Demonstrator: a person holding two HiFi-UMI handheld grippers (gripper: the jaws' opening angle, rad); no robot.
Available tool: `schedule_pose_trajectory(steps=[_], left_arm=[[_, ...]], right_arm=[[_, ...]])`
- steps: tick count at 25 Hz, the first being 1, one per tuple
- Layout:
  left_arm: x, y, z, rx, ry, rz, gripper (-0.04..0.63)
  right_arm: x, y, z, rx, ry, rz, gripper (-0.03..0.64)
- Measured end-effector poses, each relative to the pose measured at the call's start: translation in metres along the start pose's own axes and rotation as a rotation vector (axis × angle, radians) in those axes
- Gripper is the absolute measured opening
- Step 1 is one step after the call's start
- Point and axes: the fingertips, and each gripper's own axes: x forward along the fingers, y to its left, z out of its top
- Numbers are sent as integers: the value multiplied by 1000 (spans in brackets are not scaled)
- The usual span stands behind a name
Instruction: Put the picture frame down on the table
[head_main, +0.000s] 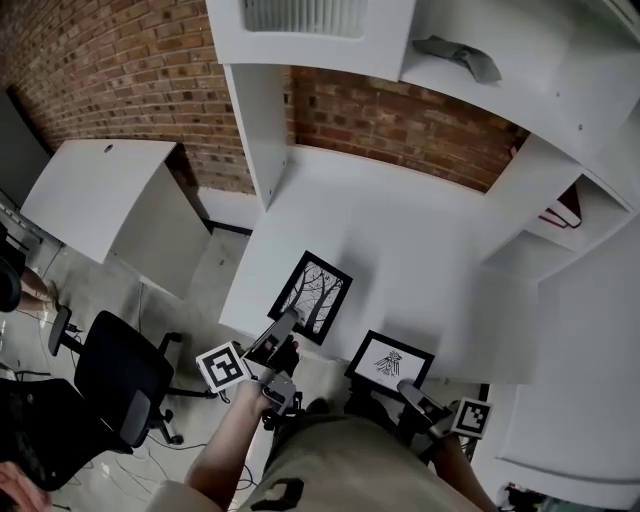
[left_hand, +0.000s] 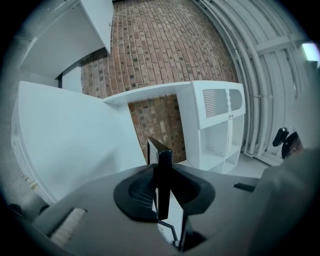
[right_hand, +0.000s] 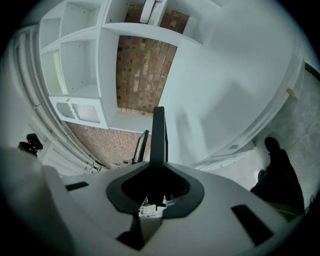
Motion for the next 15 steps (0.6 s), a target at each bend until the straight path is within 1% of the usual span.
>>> schedule_pose_trajectory(steps=[3, 6, 10, 15], left_arm=[[23, 12, 4, 29, -2, 49, 60], [35, 16, 8, 43, -4, 74, 60], [57, 25, 8, 36, -14, 98, 60], [66, 32, 7, 29, -10, 127, 60]], right_arm=[[7, -8, 22, 9, 35, 5, 35], [8, -13, 31, 44, 49, 5, 35], [6, -21, 49, 66, 51, 19, 35], [4, -24, 53, 92, 68, 19, 37]])
